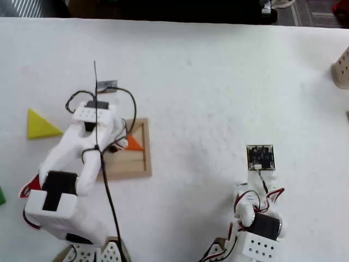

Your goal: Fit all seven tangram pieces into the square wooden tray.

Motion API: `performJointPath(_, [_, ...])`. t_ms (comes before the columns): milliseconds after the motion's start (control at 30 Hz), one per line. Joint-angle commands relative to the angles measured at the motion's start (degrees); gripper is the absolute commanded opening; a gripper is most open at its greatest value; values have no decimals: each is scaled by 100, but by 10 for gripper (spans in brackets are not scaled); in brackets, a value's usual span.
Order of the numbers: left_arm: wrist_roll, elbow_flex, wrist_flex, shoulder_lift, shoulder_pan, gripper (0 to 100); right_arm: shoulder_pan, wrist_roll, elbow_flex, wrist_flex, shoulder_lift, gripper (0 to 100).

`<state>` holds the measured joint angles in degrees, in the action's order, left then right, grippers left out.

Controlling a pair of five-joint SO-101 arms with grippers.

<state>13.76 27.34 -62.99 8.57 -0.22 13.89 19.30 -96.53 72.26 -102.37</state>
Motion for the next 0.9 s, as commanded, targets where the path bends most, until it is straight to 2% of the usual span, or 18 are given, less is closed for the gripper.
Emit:
performJointPath(0, [35,-273,-70,-356,-48,23,31,53,-35,31,-66,17])
performJointPath(100, [26,-273,132,-857,-48,23,31,53,-35,31,-66,17])
performJointPath(200, [-79,-264,782,-1042,-48,23,31,53,-35,31,-66,17])
performJointPath(400, [-1424,-281,1749,-259,75,23,31,53,-35,31,-66,17])
performJointPath(500, [-1662,-360,1749,101,127,23,31,53,-35,31,-66,17])
performJointPath(700, [-1714,-343,1240,-127,101,23,31,53,-35,31,-66,17])
performJointPath(867, [-1714,132,1213,-453,92,23,22,53,-35,31,-66,17])
